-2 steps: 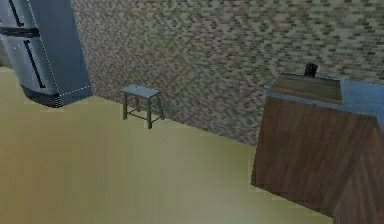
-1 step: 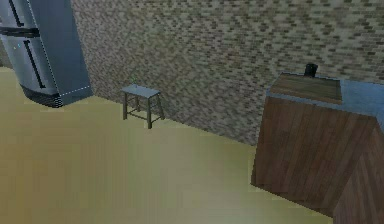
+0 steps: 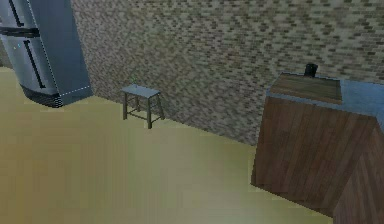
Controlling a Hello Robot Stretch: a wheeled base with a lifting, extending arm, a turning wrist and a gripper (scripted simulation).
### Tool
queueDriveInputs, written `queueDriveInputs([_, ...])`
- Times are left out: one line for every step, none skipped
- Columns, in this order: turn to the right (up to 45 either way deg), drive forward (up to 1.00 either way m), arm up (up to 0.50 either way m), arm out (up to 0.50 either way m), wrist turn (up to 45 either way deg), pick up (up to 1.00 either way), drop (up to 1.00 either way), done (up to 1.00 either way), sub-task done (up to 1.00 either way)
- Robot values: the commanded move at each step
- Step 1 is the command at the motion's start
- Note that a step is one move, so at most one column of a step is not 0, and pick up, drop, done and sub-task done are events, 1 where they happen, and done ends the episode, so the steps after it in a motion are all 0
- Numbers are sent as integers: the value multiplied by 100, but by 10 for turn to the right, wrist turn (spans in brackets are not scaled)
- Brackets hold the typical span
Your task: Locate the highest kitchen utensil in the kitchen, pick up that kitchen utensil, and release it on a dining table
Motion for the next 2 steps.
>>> queueDriveInputs([0,0,10,0,0,0,0,0,0])
queueDriveInputs([0,0,6,0,0,0,0,0,0])
